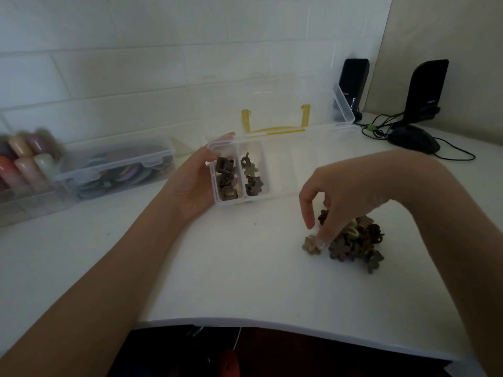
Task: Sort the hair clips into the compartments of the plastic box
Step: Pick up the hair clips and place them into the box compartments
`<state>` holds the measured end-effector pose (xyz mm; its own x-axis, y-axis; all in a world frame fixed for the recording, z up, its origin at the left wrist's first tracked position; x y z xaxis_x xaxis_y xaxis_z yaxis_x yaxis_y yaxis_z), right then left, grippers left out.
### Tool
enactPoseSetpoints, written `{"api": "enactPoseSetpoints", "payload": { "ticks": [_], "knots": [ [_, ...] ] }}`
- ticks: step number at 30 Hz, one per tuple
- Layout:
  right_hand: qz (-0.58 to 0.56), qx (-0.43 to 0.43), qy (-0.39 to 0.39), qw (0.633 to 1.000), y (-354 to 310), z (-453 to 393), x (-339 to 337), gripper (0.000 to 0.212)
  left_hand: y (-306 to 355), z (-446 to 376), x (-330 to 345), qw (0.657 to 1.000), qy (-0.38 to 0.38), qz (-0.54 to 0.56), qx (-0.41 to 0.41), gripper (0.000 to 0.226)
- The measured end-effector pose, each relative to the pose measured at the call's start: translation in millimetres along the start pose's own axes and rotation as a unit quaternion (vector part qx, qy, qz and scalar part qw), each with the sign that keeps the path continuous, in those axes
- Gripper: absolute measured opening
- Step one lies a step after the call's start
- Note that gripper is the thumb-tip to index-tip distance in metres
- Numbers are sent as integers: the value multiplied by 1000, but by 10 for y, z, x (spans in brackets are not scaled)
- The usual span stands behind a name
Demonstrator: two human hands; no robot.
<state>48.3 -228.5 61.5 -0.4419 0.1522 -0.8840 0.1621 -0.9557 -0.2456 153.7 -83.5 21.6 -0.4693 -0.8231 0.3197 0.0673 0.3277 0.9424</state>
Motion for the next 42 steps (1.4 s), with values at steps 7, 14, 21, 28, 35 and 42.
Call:
{"api": "enactPoseSetpoints", "payload": {
  "ticks": [7, 14, 21, 28, 35, 42],
  "knots": [
    [-14, -52, 17, 998, -151, -168, 114, 21, 19, 12, 40, 1000, -8, 6, -1, 72],
    [-295, -228, 198, 907, -335, -219, -326, 18, 17, -10, 19, 1000, -12, 5, 6, 77],
    [-386, -259, 381, 799, -86, -171, -545, 15, 67, 33, 174, 998, -53, 0, 19, 54],
    [-180, -255, 479, 821, -292, -143, -419, 9, 24, -2, 37, 1000, -10, 5, 7, 77],
    [-48, -236, 551, 799, -411, -126, -358, 8, 21, 30, 97, 999, -33, -11, 4, 81],
    [-11, -238, 476, 846, -439, -338, -379, 16, 38, 59, 189, 997, -73, 2, 9, 57]
  ]
}}
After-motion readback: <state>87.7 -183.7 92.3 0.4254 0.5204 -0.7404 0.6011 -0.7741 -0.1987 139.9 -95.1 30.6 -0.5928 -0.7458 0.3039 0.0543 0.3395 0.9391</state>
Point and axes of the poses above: each hand's wrist, its own z-axis away from the middle knuckle, its own x-axis out of the palm, y = z × x, the point moved 9 cm from there along -z, towards the middle knuckle, and after that the axes turned 11 degrees about -z, right-handed, at the moved point
